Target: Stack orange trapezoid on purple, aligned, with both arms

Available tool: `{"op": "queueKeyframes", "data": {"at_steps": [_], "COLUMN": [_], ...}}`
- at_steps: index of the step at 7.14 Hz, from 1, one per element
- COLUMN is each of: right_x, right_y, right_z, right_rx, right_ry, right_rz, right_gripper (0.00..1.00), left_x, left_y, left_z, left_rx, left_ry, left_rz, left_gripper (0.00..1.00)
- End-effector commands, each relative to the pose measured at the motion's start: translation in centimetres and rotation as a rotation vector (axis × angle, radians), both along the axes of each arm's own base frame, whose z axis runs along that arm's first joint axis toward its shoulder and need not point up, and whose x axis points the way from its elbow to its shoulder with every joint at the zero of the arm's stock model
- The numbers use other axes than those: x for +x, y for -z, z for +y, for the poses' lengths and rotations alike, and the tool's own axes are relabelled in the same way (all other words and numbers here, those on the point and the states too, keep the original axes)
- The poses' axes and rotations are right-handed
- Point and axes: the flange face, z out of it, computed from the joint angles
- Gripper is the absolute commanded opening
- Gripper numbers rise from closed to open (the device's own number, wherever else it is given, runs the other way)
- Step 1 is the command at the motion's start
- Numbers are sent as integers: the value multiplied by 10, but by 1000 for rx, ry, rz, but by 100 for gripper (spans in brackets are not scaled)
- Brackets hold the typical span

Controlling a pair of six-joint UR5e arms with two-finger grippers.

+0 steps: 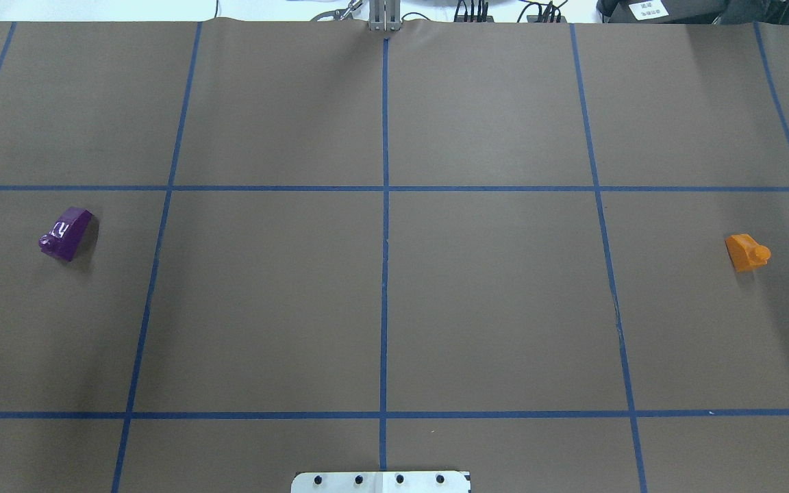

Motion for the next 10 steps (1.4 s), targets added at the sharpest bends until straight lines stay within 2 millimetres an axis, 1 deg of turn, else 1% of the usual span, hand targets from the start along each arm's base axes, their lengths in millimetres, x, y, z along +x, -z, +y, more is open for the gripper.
{"op": "queueKeyframes", "data": {"at_steps": [1, 2, 3, 4, 5, 6, 7, 8, 9, 10], "right_x": [0, 0, 0, 1, 1, 1, 1, 1, 1, 1], "right_y": [2, 4, 7, 9, 12, 16, 20, 20, 23, 22], "right_z": [-1, -2, -3, -3, -4, -5, -7, -7, -7, -7], "right_rx": [4, 5, 7, 9, 12, 20, 26, 29, 33, 31], "right_ry": [-1, -3, -6, -12, -15, -14, -15, -14, -15, -15], "right_rz": [0, 0, -2, -2, -4, -7, -6, -6, -6, -6], "right_gripper": [100, 100, 100, 100, 100, 100, 100, 100, 100, 100], "left_x": [-1, -1, 0, 7, 17, 32, 48, 86, 137, 171], "left_y": [6, 15, 46, 96, 123, 148, 150, 154, 163, 152], "left_z": [0, -3, -7, -11, -15, -17, -19, -19, -14, -9], "left_rx": [10, 25, 84, 199, 213, 228, 189, 32, -8, -13], "left_ry": [3, 6, 7, -7, 23, 37, 49, 148, 206, 238], "left_rz": [-1, -1, 3, 1, 14, 54, 95, 124, 154, 135], "left_gripper": [100, 100, 100, 100, 100, 100, 100, 100, 100, 100]}}
